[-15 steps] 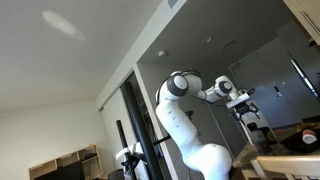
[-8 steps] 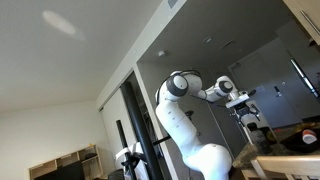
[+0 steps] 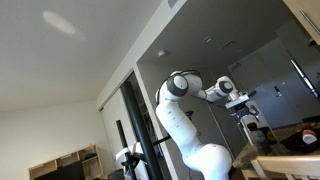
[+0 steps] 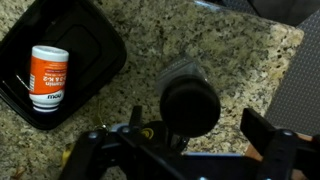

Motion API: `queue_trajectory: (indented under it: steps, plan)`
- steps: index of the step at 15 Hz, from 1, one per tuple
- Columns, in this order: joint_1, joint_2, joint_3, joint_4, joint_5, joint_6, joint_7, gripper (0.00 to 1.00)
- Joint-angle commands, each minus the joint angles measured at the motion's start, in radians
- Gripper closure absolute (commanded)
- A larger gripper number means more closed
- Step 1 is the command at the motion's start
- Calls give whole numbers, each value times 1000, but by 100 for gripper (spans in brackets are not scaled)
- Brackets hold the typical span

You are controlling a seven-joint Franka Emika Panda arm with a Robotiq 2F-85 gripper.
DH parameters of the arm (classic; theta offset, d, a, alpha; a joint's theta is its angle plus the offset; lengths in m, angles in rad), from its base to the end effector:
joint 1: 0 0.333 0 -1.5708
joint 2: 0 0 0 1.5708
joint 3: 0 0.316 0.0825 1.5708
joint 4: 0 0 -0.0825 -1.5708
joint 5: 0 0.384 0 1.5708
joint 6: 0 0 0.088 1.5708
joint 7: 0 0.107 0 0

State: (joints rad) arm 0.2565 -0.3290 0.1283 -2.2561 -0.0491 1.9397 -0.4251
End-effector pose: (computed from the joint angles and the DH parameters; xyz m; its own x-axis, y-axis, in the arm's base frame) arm 0.4211 0.1708 0.4951 0.6822 0.7306 -0.0278 0.7299 -0.6784 0.0831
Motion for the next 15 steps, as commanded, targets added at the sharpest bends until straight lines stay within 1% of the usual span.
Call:
queue_trajectory:
  steps: [1,4,5,7,8,10,11,12,14,15]
  plan:
    - [-4,2,4,2,2,-6,-1,0]
    - [-4,2,4,2,2,-9,-1,0]
    - [-6,10,3,11,2,-41,0,0]
    - [-12,11,6,9,-10,-60,19,0]
    - [-6,2,4,2,0,-28,7,0]
    - [-6,2,5,2,-1,-36,11,0]
    - [-6,2,5,2,-1,-36,12,25]
    - [-7,1,5,1,-3,-36,13,26]
    - [-6,2,5,-1,-3,-34,10,41]
    - [-7,2,5,-1,-4,-32,11,47]
